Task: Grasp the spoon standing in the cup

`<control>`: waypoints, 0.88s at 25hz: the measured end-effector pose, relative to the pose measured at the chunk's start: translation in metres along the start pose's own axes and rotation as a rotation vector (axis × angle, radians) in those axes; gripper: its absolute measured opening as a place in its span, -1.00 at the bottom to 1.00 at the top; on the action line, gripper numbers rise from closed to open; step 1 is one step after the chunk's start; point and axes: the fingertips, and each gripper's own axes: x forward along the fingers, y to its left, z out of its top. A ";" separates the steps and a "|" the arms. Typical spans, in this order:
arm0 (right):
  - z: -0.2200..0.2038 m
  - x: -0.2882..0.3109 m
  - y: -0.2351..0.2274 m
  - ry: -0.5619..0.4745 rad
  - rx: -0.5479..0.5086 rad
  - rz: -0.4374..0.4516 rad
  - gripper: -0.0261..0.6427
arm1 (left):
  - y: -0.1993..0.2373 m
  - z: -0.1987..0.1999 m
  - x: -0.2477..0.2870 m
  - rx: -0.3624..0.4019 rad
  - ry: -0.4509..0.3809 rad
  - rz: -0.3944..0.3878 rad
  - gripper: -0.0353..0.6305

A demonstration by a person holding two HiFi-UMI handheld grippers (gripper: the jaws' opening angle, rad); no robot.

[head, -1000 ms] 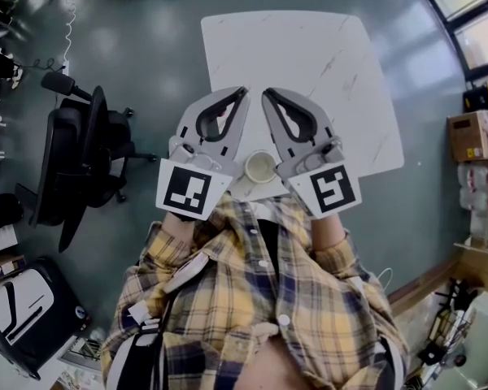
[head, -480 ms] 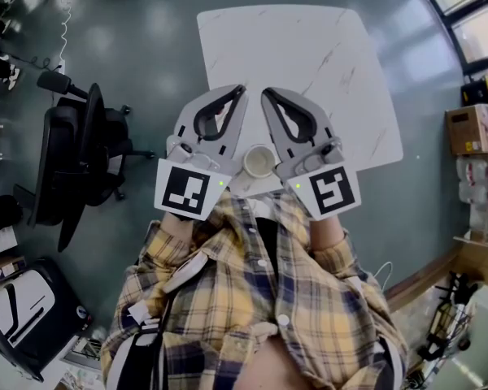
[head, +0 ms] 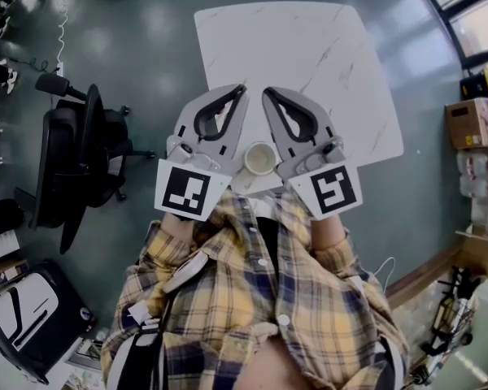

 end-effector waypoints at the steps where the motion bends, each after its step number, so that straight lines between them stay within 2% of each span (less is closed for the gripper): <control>1: -0.001 0.000 0.000 0.004 -0.001 0.000 -0.83 | 0.000 0.000 0.000 0.000 0.000 -0.001 -0.85; 15: -0.004 -0.004 -0.007 0.017 0.009 -0.023 -0.83 | -0.002 -0.004 0.007 -0.037 0.009 -0.026 -0.84; 22: -0.008 -0.007 -0.015 0.024 0.016 -0.040 -0.83 | -0.007 -0.004 0.017 -0.067 -0.002 -0.079 -0.85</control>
